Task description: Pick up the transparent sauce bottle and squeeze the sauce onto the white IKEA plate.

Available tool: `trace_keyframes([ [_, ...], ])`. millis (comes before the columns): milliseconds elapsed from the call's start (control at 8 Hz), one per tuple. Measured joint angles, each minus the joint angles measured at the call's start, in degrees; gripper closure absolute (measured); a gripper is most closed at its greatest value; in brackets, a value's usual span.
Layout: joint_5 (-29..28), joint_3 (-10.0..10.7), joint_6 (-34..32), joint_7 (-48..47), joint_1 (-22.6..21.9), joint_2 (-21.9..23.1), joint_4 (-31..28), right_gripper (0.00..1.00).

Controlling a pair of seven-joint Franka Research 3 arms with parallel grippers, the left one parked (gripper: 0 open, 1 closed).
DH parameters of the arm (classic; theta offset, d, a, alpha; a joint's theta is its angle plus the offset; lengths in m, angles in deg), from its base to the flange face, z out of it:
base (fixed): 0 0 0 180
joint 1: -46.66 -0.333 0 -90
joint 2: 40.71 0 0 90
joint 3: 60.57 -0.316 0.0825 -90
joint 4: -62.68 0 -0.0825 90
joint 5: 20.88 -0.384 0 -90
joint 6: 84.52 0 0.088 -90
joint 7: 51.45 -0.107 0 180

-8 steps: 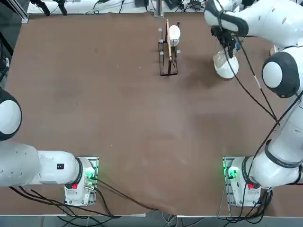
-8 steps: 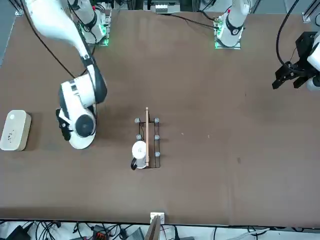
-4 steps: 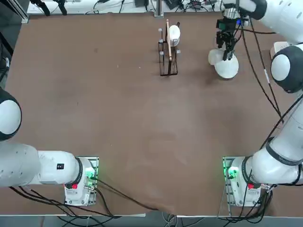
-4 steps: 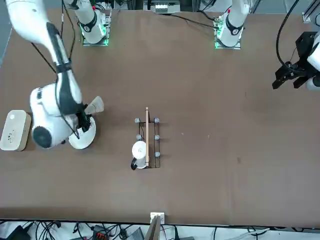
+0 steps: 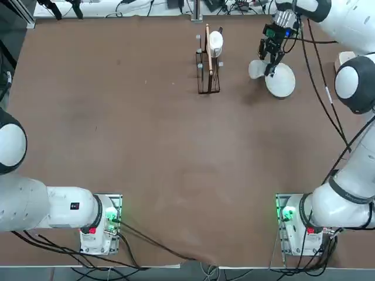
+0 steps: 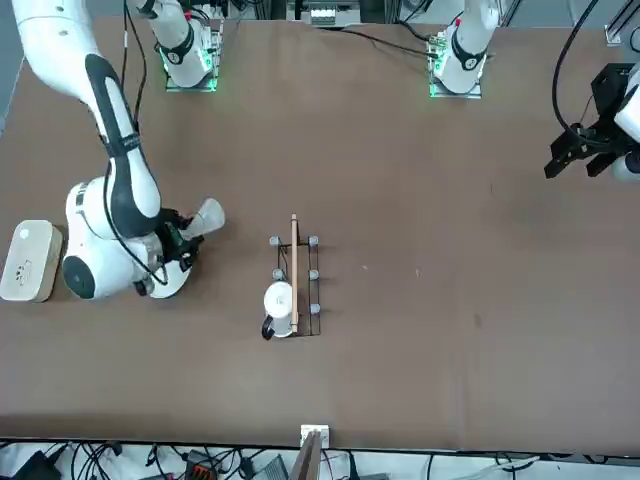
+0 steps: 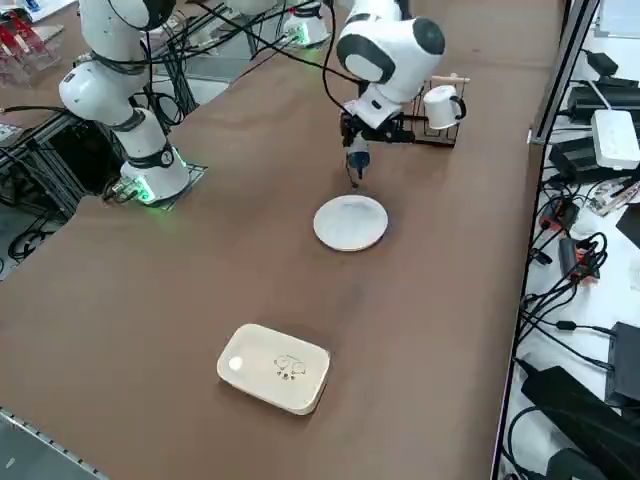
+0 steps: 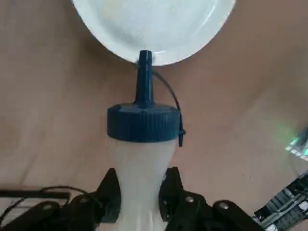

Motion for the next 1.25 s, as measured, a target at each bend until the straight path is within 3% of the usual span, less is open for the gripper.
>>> trace_keyframes([
  [375,-3.54,0.04,0.01,5.91,5.62,0.12,-3.9,0.59],
  [1000,-4.51,-0.12,1.6,6.45,6.9,2.28,-8.48,0.59],
  [1250,-9.79,-0.36,6.35,6.51,7.04,3.67,-10.7,0.59],
])
